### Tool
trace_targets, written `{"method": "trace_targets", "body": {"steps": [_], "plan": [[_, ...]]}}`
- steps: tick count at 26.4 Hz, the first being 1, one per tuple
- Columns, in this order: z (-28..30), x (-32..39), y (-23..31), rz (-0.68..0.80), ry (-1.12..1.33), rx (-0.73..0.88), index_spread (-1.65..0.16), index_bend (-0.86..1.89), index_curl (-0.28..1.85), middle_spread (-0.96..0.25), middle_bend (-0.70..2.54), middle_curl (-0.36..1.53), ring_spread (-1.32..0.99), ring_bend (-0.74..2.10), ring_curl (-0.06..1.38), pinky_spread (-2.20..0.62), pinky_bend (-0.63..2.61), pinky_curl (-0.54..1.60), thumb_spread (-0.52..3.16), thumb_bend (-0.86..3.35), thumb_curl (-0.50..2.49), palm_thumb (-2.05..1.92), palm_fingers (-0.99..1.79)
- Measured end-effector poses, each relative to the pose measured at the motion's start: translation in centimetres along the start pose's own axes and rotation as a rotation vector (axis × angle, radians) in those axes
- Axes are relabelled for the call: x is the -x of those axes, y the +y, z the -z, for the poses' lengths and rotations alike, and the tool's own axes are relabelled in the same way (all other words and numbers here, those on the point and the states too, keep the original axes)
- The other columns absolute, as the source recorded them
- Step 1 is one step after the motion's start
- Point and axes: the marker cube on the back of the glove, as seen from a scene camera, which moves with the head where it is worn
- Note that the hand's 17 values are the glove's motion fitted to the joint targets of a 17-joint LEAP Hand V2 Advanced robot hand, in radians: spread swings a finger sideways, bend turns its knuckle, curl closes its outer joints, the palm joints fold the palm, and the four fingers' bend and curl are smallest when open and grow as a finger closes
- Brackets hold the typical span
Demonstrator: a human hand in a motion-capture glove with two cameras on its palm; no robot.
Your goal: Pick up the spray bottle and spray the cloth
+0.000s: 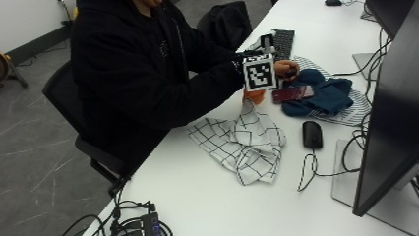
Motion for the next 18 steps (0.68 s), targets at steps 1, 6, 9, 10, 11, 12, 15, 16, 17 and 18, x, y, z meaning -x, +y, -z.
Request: {"method": "trace_targets", "body": {"steps": [1,6,9,10,11,12,15,16,17,18], "plan": [[-0.17,-0.08,0.15,0.008,0.014,-0.001,-0.3,0.18,0.58,-0.2,0.66,0.54,-0.21,0.66,0.47,-0.29,0.44,0.4,0.35,-0.03,0.81,0.98,1.33],[-0.32,-0.27,0.13,0.034,0.046,-0.04,-0.31,0.19,0.59,-0.2,0.66,0.54,-0.22,0.66,0.47,-0.3,0.44,0.4,0.35,-0.03,0.81,0.98,1.34],[-0.31,-0.44,0.09,0.04,0.059,-0.059,-0.31,0.18,0.59,-0.2,0.66,0.54,-0.23,0.66,0.47,-0.31,0.44,0.4,0.36,-0.03,0.82,0.97,1.35],[-0.29,-0.4,0.11,0.04,0.055,-0.061,-0.31,0.18,0.59,-0.21,0.66,0.55,-0.23,0.66,0.47,-0.31,0.45,0.4,0.36,-0.03,0.82,0.97,1.35],[-0.27,-0.3,0.15,0.039,0.047,-0.059,-0.31,0.18,0.59,-0.21,0.66,0.55,-0.24,0.67,0.47,-0.31,0.45,0.4,0.36,-0.03,0.82,0.97,1.35],[-0.25,-0.2,0.19,0.038,0.037,-0.056,-0.31,0.18,0.59,-0.21,0.66,0.55,-0.24,0.67,0.47,-0.32,0.44,0.4,0.36,-0.03,0.82,0.97,1.35],[-0.24,-0.16,0.19,0.035,0.021,-0.043,-0.31,0.18,0.59,-0.21,0.67,0.55,-0.24,0.67,0.47,-0.32,0.45,0.4,0.37,-0.03,0.82,0.97,1.35],[-0.24,-0.23,0.21,0.033,0.02,-0.034,-0.31,0.18,0.59,-0.21,0.67,0.55,-0.24,0.67,0.47,-0.32,0.45,0.4,0.37,-0.03,0.82,0.97,1.35],[-0.23,-0.32,0.26,0.031,0.019,-0.019,-0.31,0.18,0.59,-0.21,0.67,0.55,-0.24,0.67,0.47,-0.32,0.45,0.4,0.37,-0.03,0.82,0.97,1.35],[-0.21,-0.43,0.36,0.026,0.022,0.002,-0.31,0.18,0.59,-0.21,0.67,0.55,-0.24,0.67,0.47,-0.32,0.45,0.4,0.37,-0.03,0.82,0.97,1.35]]}}
